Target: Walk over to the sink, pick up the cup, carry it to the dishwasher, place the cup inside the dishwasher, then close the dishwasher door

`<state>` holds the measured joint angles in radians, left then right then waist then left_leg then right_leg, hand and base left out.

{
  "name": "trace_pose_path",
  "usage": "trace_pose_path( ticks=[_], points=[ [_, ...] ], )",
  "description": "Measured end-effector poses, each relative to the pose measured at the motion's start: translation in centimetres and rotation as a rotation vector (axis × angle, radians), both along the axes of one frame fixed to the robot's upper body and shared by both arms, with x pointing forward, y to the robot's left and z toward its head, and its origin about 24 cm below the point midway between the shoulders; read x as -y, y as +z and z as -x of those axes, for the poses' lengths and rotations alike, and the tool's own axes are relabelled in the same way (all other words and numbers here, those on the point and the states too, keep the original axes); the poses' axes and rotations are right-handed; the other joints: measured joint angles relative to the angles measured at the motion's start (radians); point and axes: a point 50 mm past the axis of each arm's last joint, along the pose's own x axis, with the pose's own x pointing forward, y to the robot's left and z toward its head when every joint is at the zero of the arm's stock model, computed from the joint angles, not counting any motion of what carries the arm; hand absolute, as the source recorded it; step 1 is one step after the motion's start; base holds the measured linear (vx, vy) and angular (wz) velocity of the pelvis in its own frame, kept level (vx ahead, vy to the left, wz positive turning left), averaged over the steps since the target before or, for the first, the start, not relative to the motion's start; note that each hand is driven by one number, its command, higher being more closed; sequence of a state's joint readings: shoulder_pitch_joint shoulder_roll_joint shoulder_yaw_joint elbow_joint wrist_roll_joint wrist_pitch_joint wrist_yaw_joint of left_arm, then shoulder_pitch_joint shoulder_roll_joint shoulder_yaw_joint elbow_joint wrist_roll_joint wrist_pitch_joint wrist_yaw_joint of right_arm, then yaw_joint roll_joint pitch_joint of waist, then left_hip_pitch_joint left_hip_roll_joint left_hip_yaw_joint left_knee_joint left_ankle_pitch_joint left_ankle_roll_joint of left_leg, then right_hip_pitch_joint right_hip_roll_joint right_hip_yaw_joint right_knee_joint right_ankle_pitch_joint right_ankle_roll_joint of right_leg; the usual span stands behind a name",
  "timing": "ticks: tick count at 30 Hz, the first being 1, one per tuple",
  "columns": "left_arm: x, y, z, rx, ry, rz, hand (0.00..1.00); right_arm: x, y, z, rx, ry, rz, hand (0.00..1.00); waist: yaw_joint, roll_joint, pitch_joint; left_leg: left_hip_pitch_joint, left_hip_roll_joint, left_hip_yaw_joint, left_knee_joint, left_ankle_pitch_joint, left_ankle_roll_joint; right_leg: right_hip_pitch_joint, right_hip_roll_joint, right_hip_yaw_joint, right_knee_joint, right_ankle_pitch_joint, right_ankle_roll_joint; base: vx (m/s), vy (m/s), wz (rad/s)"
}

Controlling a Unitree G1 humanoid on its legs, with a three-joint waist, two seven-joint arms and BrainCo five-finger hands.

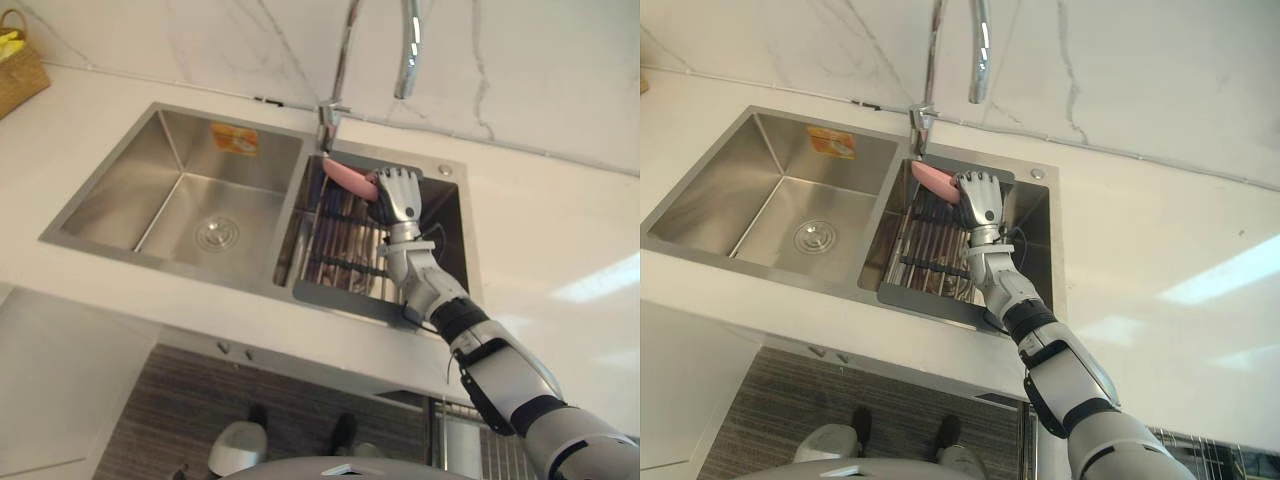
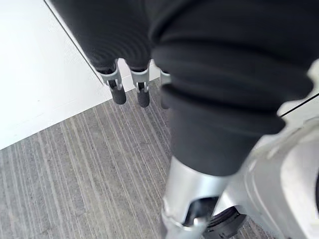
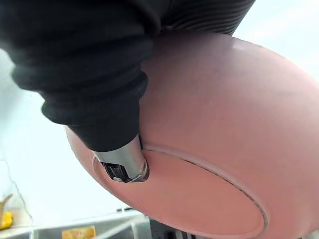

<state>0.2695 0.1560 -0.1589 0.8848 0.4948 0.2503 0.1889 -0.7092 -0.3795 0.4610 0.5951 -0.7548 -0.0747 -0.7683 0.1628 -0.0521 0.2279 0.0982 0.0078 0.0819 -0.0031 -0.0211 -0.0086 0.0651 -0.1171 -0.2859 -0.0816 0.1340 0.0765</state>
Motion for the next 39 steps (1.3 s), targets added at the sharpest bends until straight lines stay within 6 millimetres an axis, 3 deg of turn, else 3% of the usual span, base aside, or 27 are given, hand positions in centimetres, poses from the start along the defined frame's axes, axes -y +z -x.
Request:
trace_pose_path(
  ticks=[9, 15, 22, 24, 28, 30, 31, 32, 33, 35, 37, 38, 39],
  points=[
    [-0.1, -0.1, 0.4, -0.03, 0.0, 0.011, 0.0, -0.3, 2.5, 3.0, 0.191, 0.169, 0.131, 1.0, -0.039, -0.005, -0.004, 0.014, 0.007, 0.061, 0.0, -0.012, -0.002, -0.022, 0.011, 0.064, 0.0, 0.013, -0.004, -0.03, 0.008, -0.23],
    [-0.4, -0.4, 1.3, -0.083, -0.017, 0.007, 0.0, -0.2, 3.3, 5.9, 0.266, 0.26, 0.16, 1.0, -0.072, -0.027, -0.029, 0.027, 0.014, 0.113, 0.01, -0.033, -0.004, -0.033, 0.022, 0.12, 0.0, 0.017, -0.004, -0.01, 0.008, -0.27],
    [-0.4, -0.7, 2.1, -0.156, -0.05, 0.016, 0.0, 4.8, 2.6, 9.4, 0.234, 0.075, 0.133, 1.0, -0.13, -0.038, -0.043, 0.021, 0.015, 0.208, 0.077, -0.09, 0.002, -0.065, 0.03, 0.222, 0.0, 0.037, 0.004, -0.04, 0.028, -0.44],
    [-0.8, -0.6, 2.2, -0.166, -0.065, 0.005, 0.0, 7.8, 2.0, 10.8, 0.214, -0.069, 0.119, 1.0, -0.165, -0.046, -0.05, -0.005, 0.017, 0.249, 0.118, -0.119, 0.006, -0.091, 0.028, 0.263, 0.0, 0.04, 0.015, -0.05, 0.034, -0.5],
    [-1.2, -0.5, 1.3, -0.144, -0.044, 0.001, 0.0, 11.9, 1.2, 12.5, 0.226, -0.293, 0.107, 1.0, -0.214, -0.058, -0.055, -0.054, 0.022, 0.314, 0.189, -0.164, 0.013, -0.156, 0.029, 0.331, 0.021, 0.044, 0.028, -0.07, 0.043, -0.56],
    [-1.7, -0.4, 0.9, -0.13, -0.03, -0.007, 0.0, 13.1, 1.0, 13.5, 0.266, -0.372, 0.098, 1.0, -0.231, -0.065, -0.052, -0.063, 0.043, 0.375, 0.237, -0.19, 0.021, -0.182, 0.03, 0.302, 0.026, 0.012, 0.026, -0.07, 0.055, -0.81],
    [-2.1, -0.3, 0.8, -0.126, -0.034, -0.024, 0.0, 13.6, 0.8, 13.9, 0.283, -0.405, 0.08, 1.0, -0.231, -0.07, -0.049, -0.064, 0.07, 0.418, 0.252, -0.196, 0.019, -0.2, 0.029, 0.223, 0.049, -0.075, -0.01, -0.03, 0.062, -0.86],
    [-2.3, -0.2, 0.6, -0.123, -0.049, -0.038, 0.0, 13.6, 0.6, 14.0, 0.29, -0.415, 0.073, 1.0, -0.234, -0.057, -0.052, -0.064, 0.092, 0.441, 0.255, -0.198, 0.021, -0.205, 0.03, 0.165, 0.062, -0.114, -0.047, -0.03, 0.074, -1.33],
    [-3.0, 0.0, 0.3, -0.106, -0.066, -0.08, 0.0, 13.7, 0.1, 13.9, 0.301, -0.43, 0.048, 1.0, -0.231, -0.067, -0.046, -0.058, 0.133, 0.504, 0.268, -0.22, 0.016, -0.241, 0.017, 0.018, 0.136, -0.116, -0.105, -0.02, 0.047, -1.18],
    [-4.2, 0.4, 0.3, -0.114, -0.048, -0.12, 0.0, 14.0, -0.9, 13.9, 0.287, -0.455, 0.036, 1.0, -0.22, -0.099, -0.044, -0.044, 0.151, 0.578, 0.296, -0.243, 0.008, -0.238, -0.026, -0.133, 0.216, -0.134, -0.147, -0.02, 0.006, -1.22],
    [-4.3, 0.4, 0.3, -0.122, -0.041, -0.127, 0.0, 14.3, -1.2, 13.8, 0.277, -0.474, 0.036, 1.0, -0.218, -0.102, -0.045, -0.038, 0.171, 0.607, 0.307, -0.252, 0.003, -0.243, -0.044, -0.19, 0.245, -0.144, -0.158, 0.01, -0.043, -0.7],
    [-4.3, 0.4, 0.1, -0.123, -0.005, -0.121, 0.0, 15.2, -2.5, 13.9, 0.242, -0.522, 0.027, 1.0, -0.232, -0.09, -0.044, -0.024, 0.211, 0.634, 0.298, -0.242, -0.016, -0.243, -0.07, -0.254, 0.357, -0.152, -0.156, 0.07, -0.043, -0.4],
    [-4.3, 0.4, 0.1, -0.121, -0.002, -0.121, 0.0, 15.5, -2.9, 14.0, 0.227, -0.537, 0.024, 1.0, -0.234, -0.088, -0.045, -0.024, 0.221, 0.635, 0.299, -0.238, -0.022, -0.241, -0.077, -0.255, 0.39, -0.155, -0.149, 0.14, -0.081, -0.45]
  ],
)
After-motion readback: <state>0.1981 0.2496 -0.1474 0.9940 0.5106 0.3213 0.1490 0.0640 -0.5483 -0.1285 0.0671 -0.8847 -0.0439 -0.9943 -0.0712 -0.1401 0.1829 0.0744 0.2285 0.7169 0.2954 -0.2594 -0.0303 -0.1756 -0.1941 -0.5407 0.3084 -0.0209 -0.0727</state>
